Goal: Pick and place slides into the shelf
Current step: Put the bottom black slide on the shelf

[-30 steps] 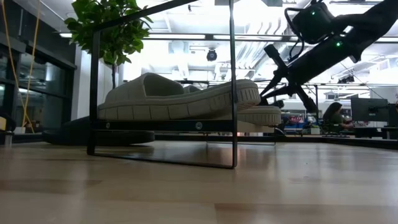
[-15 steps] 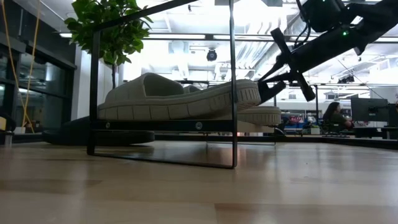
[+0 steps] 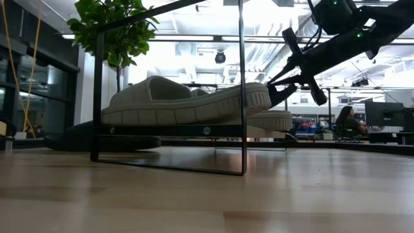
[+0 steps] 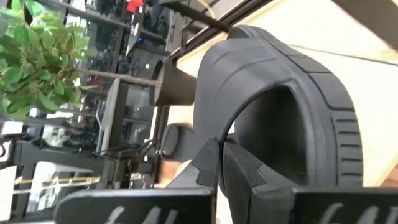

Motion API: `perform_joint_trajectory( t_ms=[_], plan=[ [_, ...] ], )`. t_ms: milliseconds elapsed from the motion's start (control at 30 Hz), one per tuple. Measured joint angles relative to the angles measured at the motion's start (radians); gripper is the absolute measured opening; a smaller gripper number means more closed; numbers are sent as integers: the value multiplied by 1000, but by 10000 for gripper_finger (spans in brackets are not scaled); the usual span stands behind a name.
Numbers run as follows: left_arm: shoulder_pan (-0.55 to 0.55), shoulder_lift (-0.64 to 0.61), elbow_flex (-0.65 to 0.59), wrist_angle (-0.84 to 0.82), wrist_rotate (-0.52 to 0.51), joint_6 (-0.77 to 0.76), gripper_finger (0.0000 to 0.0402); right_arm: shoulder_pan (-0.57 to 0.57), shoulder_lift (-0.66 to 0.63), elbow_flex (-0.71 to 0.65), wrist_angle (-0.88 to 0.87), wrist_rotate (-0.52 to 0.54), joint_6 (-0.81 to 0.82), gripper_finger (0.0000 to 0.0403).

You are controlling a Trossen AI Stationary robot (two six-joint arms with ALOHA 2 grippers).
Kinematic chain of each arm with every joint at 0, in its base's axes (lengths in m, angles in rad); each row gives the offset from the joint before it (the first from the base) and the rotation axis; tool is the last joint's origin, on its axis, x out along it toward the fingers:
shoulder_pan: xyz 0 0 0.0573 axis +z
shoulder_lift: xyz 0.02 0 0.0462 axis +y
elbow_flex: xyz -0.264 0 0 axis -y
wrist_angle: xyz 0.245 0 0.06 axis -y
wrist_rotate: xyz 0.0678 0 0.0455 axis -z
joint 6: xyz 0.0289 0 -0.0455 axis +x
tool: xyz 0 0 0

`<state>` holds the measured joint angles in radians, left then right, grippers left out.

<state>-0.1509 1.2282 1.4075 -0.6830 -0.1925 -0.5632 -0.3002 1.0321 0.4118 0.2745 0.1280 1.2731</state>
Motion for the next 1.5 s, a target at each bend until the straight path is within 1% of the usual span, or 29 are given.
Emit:
perform_joint_trajectory(
  t_ms=[100,767,833,1000,1233,1367,1500],
  plan=[
    [0,0,0,0,0,0,108,-15,0,0,27,-58,-15,0],
    [0,0,0,0,-11,0,108,-119,20,0,45,-190,-43,0],
    [0,0,0,0,-11,0,108,-132,29,0,46,-198,-43,0],
    [0,0,0,0,-11,-9,108,-140,74,0,88,-259,-41,0],
    [0,0,0,0,-22,-10,108,-140,154,0,178,-267,-35,0],
    [0,0,0,0,-22,-18,108,-140,168,0,179,-222,-37,0],
    [0,0,0,0,-22,-20,108,-146,168,0,179,-209,-42,0]
  ],
)
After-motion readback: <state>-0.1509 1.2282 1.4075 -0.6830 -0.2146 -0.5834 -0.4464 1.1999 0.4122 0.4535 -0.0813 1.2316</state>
